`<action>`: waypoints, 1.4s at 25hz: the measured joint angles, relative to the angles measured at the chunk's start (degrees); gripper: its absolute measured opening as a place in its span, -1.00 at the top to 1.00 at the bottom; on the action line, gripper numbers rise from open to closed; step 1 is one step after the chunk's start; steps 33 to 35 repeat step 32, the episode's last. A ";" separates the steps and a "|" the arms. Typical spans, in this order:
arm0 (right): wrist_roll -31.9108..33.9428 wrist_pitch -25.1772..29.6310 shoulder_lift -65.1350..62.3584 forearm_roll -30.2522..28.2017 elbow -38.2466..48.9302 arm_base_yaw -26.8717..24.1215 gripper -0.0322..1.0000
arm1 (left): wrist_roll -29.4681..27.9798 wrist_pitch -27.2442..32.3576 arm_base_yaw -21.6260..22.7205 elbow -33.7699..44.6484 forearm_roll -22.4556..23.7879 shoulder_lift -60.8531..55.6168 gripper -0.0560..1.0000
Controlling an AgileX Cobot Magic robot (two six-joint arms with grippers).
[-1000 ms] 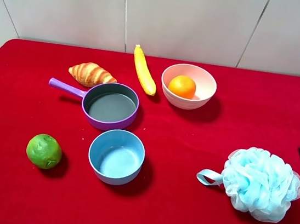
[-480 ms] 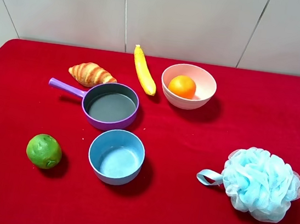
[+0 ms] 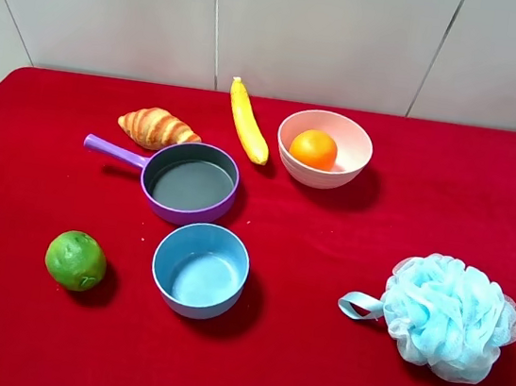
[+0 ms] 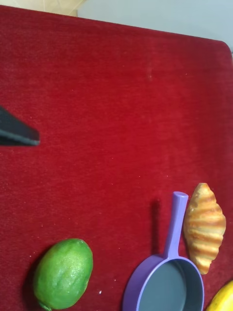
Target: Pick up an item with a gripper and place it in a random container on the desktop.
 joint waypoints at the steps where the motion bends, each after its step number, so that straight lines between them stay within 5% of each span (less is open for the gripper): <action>1: 0.00 0.00 0.00 0.00 0.03 -1.06 -0.41 | 0.00 0.00 0.00 0.00 0.00 0.00 -0.97; 13: -0.06 -0.16 0.00 -0.02 0.07 -17.18 -0.41 | 0.00 0.00 0.00 0.00 0.00 0.00 -0.97; 35: 0.04 -0.20 0.00 -0.07 0.07 -17.72 -0.41 | 0.00 0.00 0.00 0.00 0.00 0.00 -0.97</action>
